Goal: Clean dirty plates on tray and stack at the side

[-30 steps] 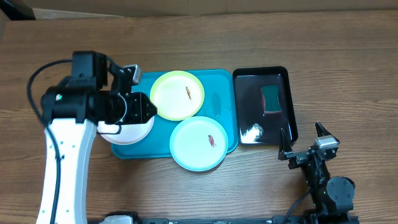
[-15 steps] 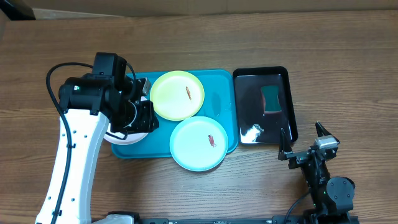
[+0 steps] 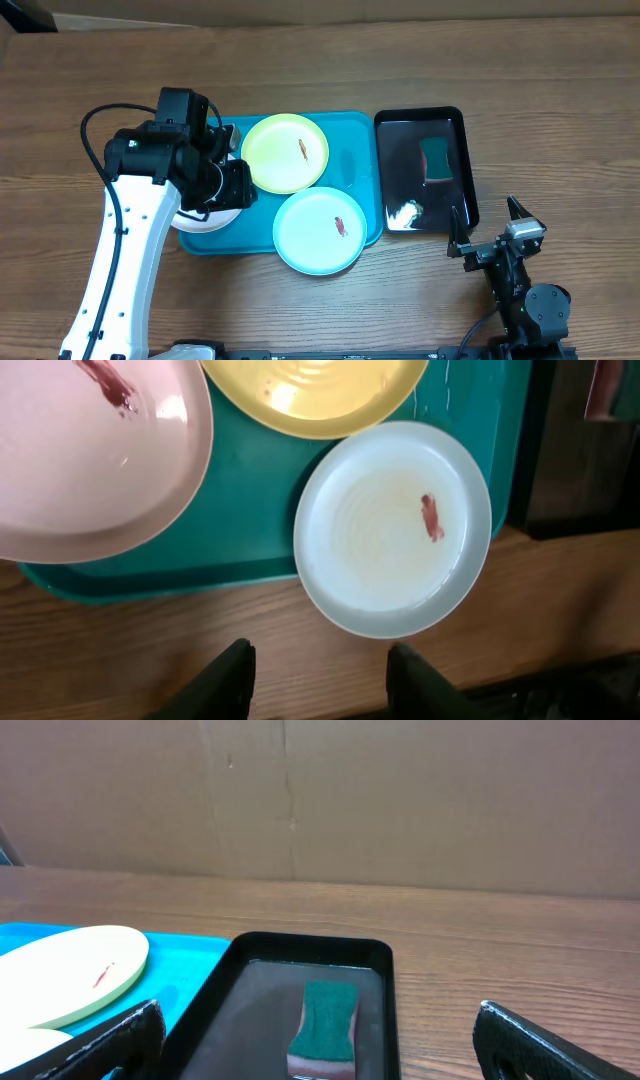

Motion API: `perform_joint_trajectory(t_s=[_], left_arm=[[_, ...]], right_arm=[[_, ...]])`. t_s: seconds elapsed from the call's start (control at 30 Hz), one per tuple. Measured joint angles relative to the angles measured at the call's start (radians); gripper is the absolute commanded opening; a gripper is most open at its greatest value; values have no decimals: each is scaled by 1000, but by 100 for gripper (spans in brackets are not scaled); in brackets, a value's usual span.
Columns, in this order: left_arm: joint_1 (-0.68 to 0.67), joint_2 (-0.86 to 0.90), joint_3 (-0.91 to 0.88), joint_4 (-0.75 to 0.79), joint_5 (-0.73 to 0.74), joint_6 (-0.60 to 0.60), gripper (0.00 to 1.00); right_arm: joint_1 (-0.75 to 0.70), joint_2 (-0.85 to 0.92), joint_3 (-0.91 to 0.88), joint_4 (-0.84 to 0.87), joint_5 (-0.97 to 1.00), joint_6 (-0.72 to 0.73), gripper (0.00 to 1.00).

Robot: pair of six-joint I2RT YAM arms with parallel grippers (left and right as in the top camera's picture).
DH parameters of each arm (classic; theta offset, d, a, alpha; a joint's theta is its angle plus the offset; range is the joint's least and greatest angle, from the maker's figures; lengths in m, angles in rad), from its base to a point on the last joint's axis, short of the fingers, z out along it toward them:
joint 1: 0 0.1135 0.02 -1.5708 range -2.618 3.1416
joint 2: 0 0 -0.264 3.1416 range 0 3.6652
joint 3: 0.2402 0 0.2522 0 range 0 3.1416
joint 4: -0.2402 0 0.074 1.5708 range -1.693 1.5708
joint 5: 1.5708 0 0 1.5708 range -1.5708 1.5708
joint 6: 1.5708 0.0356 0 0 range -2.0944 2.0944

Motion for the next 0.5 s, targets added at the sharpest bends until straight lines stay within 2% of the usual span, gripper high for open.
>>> perform_joint_trajectory(t_s=[0.17, 0.23, 0.5], left_arm=[[0, 0, 0, 58, -3, -42, 49], [0, 0, 0, 88, -3, -56, 54], [0, 0, -45, 154, -11, -119, 54]], right_arm=[[0, 0, 0, 0, 0, -1, 100], [0, 0, 0, -1, 0, 0, 100], [0, 0, 0, 0, 0, 0, 100]])
